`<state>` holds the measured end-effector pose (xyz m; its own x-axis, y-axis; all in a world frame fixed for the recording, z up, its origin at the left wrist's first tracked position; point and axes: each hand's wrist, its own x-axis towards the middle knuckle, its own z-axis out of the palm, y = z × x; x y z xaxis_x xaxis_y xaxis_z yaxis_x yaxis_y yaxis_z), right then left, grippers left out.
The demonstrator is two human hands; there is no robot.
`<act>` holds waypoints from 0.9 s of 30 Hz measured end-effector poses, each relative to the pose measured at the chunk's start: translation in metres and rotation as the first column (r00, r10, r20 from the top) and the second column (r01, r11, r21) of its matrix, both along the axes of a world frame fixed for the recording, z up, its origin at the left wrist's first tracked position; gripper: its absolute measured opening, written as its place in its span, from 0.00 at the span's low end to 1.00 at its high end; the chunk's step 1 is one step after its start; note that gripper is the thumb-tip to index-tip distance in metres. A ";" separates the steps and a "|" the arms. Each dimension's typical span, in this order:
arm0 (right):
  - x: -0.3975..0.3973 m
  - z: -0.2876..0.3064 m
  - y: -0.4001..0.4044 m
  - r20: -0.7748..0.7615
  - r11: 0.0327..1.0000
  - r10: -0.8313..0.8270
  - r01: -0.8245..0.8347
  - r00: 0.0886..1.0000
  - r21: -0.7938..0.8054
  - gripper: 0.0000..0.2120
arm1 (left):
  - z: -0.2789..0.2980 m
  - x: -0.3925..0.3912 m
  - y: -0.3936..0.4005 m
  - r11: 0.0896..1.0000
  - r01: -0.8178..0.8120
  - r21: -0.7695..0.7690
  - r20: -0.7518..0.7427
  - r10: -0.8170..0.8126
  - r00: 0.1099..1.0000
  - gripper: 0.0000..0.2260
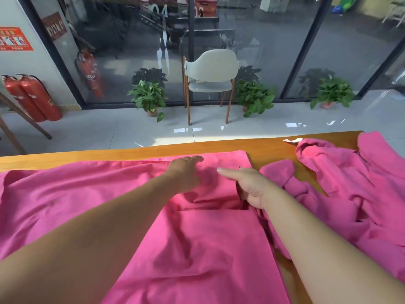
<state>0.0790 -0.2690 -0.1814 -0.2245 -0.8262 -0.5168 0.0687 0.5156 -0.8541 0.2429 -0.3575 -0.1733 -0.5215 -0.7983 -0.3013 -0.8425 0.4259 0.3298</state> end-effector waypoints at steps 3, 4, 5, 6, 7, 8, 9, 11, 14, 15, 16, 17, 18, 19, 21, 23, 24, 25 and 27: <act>-0.005 -0.003 -0.011 -0.213 0.997 -0.075 0.069 0.974 -0.034 0.20 | -0.004 -0.002 -0.004 0.997 -0.040 -0.066 -0.136 0.031 0.990 0.22; -0.011 -0.001 -0.017 -0.287 0.988 -0.129 0.100 0.949 -0.114 0.18 | -0.004 0.000 -0.007 0.993 -0.067 -0.095 -0.211 0.046 0.976 0.22; -0.017 0.006 -0.022 -0.343 0.969 -0.188 0.116 0.920 -0.219 0.16 | -0.004 0.003 -0.011 0.987 -0.093 -0.133 -0.278 0.053 0.959 0.22; -0.022 0.013 -0.027 -0.368 0.940 -0.238 0.117 0.899 -0.321 0.13 | -0.005 0.006 -0.015 0.979 -0.115 -0.170 -0.326 0.054 0.944 0.21; -0.026 0.016 -0.032 -0.392 0.913 -0.289 0.128 0.874 -0.388 0.13 | -0.007 0.010 -0.019 0.971 -0.131 -0.201 -0.335 0.058 0.940 0.20; -0.031 0.014 -0.040 -0.428 0.904 -0.321 0.138 0.845 -0.405 0.15 | -0.009 0.013 -0.024 0.963 -0.147 -0.224 -0.303 0.075 0.950 0.21; -0.037 0.006 -0.048 -0.473 0.917 -0.333 0.164 0.815 -0.364 0.15 | -0.011 0.016 -0.027 0.960 -0.159 -0.230 -0.232 0.104 0.967 0.23; -0.043 -0.018 -0.058 -0.615 0.970 -0.244 0.177 0.749 -0.169 0.13 | -0.018 0.021 -0.029 0.965 -0.158 -0.207 -0.053 0.150 0.987 0.28; -0.044 -0.035 -0.056 -0.747 0.980 -0.109 0.197 0.655 0.029 0.11 | -0.032 0.024 -0.029 0.954 -0.176 -0.241 -0.013 0.178 0.984 0.29; -0.044 -0.035 -0.054 -0.767 0.979 -0.097 0.199 0.634 0.041 0.11 | -0.035 0.025 -0.030 0.945 -0.198 -0.259 -0.045 0.193 0.980 0.27; -0.043 -0.033 -0.053 -0.781 0.978 -0.092 0.202 0.618 0.045 0.11 | -0.036 0.026 -0.032 0.937 -0.215 -0.274 -0.069 0.204 0.977 0.24; -0.043 -0.032 -0.053 -0.798 0.979 -0.088 0.198 0.596 0.040 0.11 | -0.037 0.028 -0.034 0.933 -0.226 -0.282 -0.078 0.212 0.974 0.21; -0.042 -0.031 -0.052 -0.811 0.981 -0.083 0.189 0.579 0.035 0.10 | -0.036 0.029 -0.035 0.929 -0.231 -0.288 -0.081 0.217 0.973 0.18; -0.041 -0.031 -0.052 -0.816 0.982 -0.076 0.184 0.573 0.038 0.11 | -0.037 0.030 -0.036 0.928 -0.233 -0.292 -0.084 0.217 0.972 0.15; -0.040 -0.031 -0.052 -0.815 0.985 -0.067 0.170 0.575 0.038 0.12 | -0.038 0.032 -0.037 0.926 -0.221 -0.305 -0.112 0.196 0.974 0.12; -0.043 -0.032 -0.052 -0.802 0.986 -0.064 0.162 0.594 0.042 0.08 | -0.039 0.033 -0.037 0.928 -0.205 -0.312 -0.162 0.161 0.974 0.09; -0.045 -0.030 -0.053 -0.781 0.986 -0.067 0.163 0.620 0.045 0.03 | -0.039 0.033 -0.036 0.929 -0.195 -0.314 -0.185 0.141 0.972 0.08; -0.046 -0.027 -0.054 -0.747 0.984 -0.090 0.175 0.659 0.036 0.06 | -0.039 0.033 -0.035 0.931 -0.180 -0.316 -0.201 0.120 0.972 0.07; -0.049 -0.023 -0.058 -0.664 0.976 -0.163 0.219 0.730 0.000 0.16 | -0.040 0.032 -0.033 0.937 -0.159 -0.312 -0.222 0.091 0.971 0.06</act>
